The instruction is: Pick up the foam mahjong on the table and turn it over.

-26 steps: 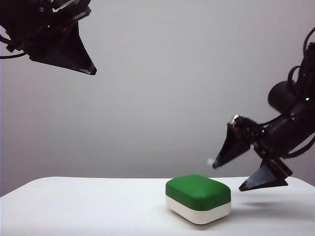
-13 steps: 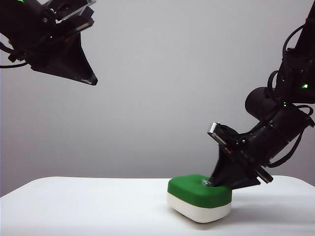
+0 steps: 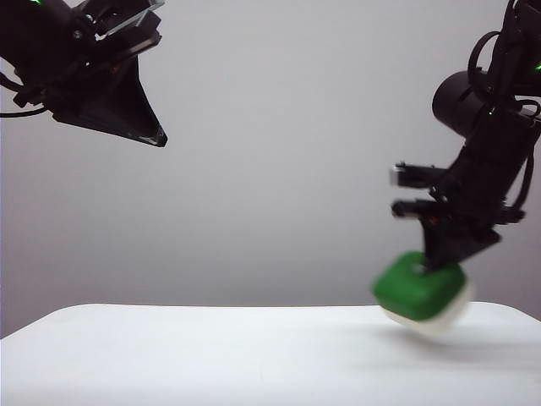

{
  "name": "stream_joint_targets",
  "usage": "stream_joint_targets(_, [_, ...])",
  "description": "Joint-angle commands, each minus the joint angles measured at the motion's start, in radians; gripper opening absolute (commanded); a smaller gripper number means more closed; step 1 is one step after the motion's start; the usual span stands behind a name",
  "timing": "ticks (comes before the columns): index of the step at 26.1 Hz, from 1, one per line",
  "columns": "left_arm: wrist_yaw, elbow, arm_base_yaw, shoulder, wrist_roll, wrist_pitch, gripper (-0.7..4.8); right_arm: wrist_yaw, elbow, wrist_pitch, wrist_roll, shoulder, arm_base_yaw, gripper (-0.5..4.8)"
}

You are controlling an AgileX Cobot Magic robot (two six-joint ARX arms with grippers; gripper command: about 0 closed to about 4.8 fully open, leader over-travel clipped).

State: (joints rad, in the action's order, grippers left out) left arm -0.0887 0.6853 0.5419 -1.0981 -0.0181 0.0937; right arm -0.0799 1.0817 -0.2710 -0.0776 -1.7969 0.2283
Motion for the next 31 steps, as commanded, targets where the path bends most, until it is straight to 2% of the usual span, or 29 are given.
stream_joint_targets(1, [-0.005,0.004,0.0,0.002,0.0,-0.001,-0.05,0.219,0.0,-0.079,-0.04,0.003,0.063,0.09])
stream_joint_targets(7, [-0.005,0.004,0.0,0.002,-0.001,0.007,-0.05,0.372,0.0,-0.014,-0.058,-0.014,0.176,0.08])
stream_joint_targets(10, [-0.005,0.004,0.0,0.001,-0.001,0.024,-0.05,0.377,0.0,-0.012,-0.058,-0.052,0.219,0.1])
stream_joint_targets(12, [-0.005,0.004,0.0,0.001,-0.001,0.033,-0.05,0.364,0.0,-0.019,-0.058,-0.074,0.235,0.45])
stream_joint_targets(13, [-0.005,0.004,0.0,0.001,-0.001,0.041,-0.05,0.297,0.0,-0.037,-0.057,-0.082,0.242,1.22])
stream_joint_targets(14, [-0.005,0.004,0.001,0.002,-0.001,0.049,-0.05,0.235,0.0,-0.048,-0.057,-0.082,0.246,1.52])
stream_joint_targets(15, [-0.005,0.004,0.001,0.002,-0.001,0.066,-0.05,0.122,0.002,-0.06,-0.047,-0.079,0.247,1.67])
stream_joint_targets(21, [-0.005,0.004,0.001,0.002,-0.001,0.092,-0.05,-0.14,0.011,-0.069,0.04,-0.061,0.247,1.85])
stream_joint_targets(27, [-0.021,0.004,0.001,0.002,-0.001,0.097,-0.05,-0.291,0.087,-0.116,0.055,-0.029,0.246,1.84])
stream_joint_targets(29, [-0.021,0.004,0.001,0.002,-0.001,0.097,-0.05,-0.332,0.107,-0.134,0.063,0.0,0.246,1.84])
stream_joint_targets(30, [-0.021,0.004,0.001,0.002,-0.001,0.097,-0.05,-0.326,0.126,-0.172,0.063,0.037,0.246,1.75])
stream_joint_targets(31, [-0.021,0.004,0.001,0.002,-0.001,0.095,-0.05,-0.273,0.136,-0.224,0.055,0.073,0.245,1.43])
